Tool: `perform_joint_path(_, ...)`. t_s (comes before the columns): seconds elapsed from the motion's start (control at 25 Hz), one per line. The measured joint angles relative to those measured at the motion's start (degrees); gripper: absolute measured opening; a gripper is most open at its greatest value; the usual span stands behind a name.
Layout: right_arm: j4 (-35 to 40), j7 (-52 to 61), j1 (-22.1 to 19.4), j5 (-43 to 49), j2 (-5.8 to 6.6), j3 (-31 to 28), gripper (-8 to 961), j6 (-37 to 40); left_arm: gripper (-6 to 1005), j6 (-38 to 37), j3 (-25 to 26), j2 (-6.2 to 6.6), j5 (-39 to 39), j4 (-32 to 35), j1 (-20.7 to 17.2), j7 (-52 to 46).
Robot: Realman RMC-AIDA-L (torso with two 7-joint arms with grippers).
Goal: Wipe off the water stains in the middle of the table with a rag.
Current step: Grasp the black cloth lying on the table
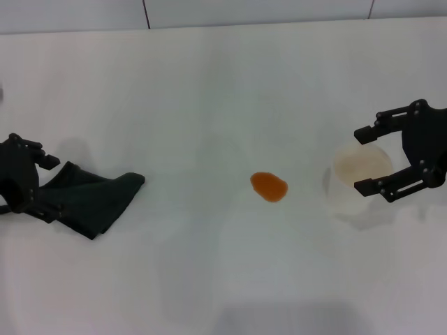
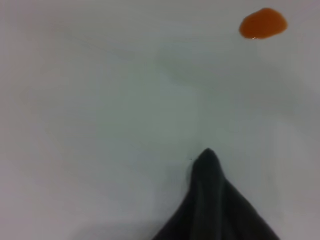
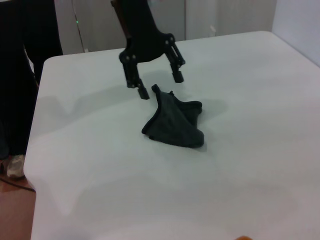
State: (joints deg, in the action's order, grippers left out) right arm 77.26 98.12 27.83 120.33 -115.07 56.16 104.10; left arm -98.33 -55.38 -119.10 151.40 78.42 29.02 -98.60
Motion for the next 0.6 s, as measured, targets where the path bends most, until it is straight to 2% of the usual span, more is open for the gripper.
perform_joint_path(0.36, -0.08, 0.67, -0.16, -0.14, -0.12, 0.26, 830, 0.13, 861, 6.08, -0.23, 0.38, 1.12, -5.91, 1.14, 1.27)
perform_joint_path(0.6, -0.02, 0.82, 0.01, -1.71, -0.18, 0.3, 829, -1.01, 862, 7.23, -0.5, 0.33, 1.17, -6.71, 1.02, 2.22)
